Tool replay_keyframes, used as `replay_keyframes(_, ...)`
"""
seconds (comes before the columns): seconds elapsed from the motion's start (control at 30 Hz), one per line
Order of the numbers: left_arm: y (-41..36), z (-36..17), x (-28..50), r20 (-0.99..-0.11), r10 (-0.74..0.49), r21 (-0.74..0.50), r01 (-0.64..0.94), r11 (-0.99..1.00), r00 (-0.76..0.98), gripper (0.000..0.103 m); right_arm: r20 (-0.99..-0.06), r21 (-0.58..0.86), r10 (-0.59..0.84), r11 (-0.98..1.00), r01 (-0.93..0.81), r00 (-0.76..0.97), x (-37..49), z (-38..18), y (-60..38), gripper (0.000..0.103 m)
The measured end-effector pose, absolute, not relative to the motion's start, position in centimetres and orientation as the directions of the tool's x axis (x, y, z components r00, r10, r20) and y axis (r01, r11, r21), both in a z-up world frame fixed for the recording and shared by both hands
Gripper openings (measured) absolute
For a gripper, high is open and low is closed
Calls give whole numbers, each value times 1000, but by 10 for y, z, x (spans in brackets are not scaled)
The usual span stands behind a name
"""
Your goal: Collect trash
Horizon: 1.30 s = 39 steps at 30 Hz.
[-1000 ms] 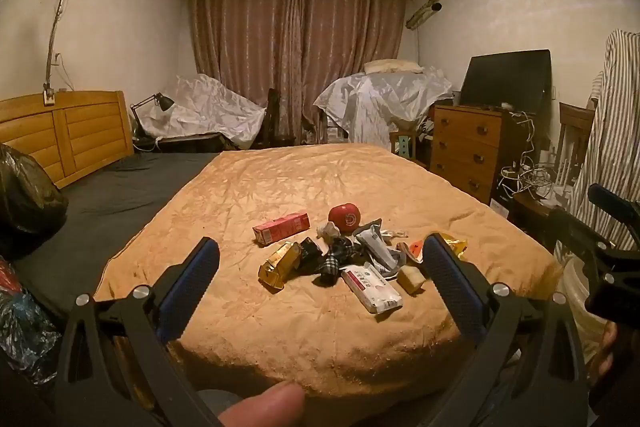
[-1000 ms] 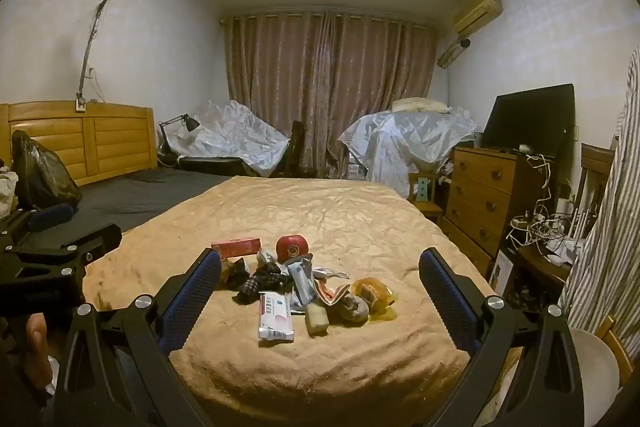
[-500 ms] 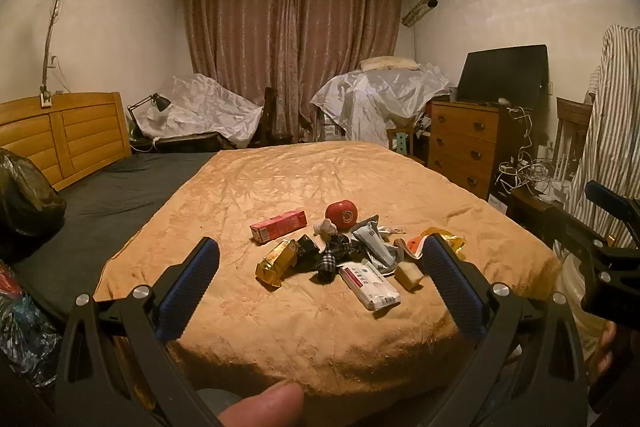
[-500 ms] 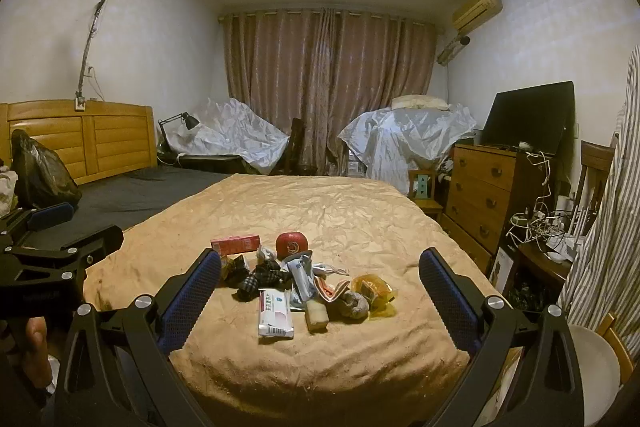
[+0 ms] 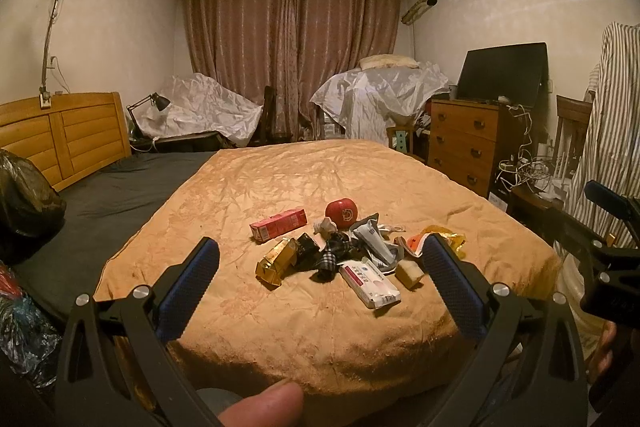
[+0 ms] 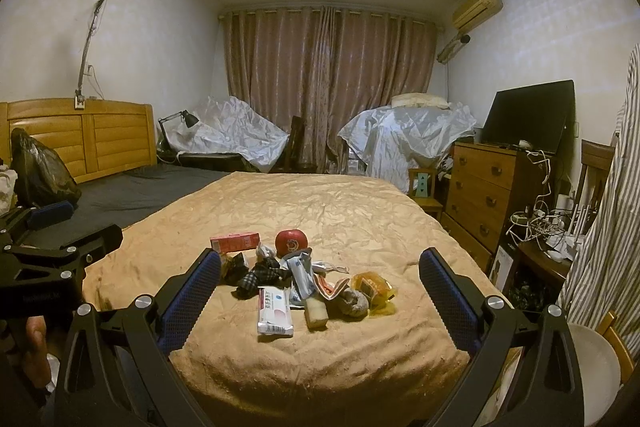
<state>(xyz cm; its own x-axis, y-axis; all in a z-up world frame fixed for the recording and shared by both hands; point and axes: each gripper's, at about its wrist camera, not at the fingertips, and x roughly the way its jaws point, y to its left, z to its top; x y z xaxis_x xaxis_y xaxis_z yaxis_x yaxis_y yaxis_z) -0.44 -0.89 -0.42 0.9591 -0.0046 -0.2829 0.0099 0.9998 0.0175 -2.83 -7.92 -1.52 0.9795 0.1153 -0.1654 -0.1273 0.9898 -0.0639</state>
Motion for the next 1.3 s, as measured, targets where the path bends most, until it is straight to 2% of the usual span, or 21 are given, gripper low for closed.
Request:
replay_keyframes(1.07, -4, -20, -1, -299, -1, 21, 8, 1000, 954, 98, -174, -64, 115, 990, -128, 978, -24, -23, -85, 99)
replay_keyframes(1.3, -2, -27, 3, -305, -1, 21, 8, 1000, 952, 98, -178, -63, 109, 990, -122, 978, -21, -40, -87, 99)
